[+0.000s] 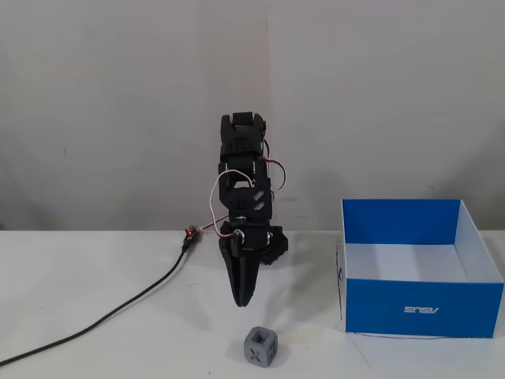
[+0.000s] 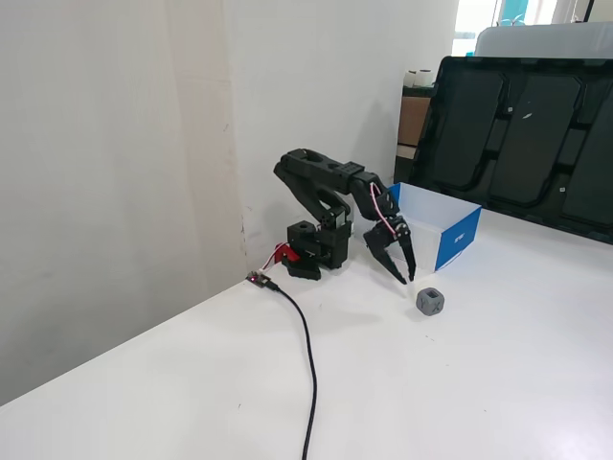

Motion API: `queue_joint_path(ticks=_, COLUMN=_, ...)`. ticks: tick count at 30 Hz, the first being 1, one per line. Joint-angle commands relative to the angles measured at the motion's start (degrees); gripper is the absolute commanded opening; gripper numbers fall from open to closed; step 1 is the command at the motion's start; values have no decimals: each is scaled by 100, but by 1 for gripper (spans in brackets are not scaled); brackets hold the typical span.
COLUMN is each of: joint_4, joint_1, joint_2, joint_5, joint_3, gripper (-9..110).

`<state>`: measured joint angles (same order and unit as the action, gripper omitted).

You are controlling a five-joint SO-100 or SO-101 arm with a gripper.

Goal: Pick the gray block and keep it in the box.

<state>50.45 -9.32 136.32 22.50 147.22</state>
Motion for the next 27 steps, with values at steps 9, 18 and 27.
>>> queue_joint_path(ticks=9, joint_4=-26, joint_1=-211, joint_2=-1547, joint_5=571, joint_3=-1477, gripper=11)
queue_joint_path(ticks=18, joint_4=18, joint_1=-615, joint_2=-1916, joint_5=606, joint_3=-1406, gripper=22)
queue_joint_path(ticks=27, joint_4=202, joint_1=-492, joint_2=-2285, joint_5=932, joint_3=-1635, gripper=26)
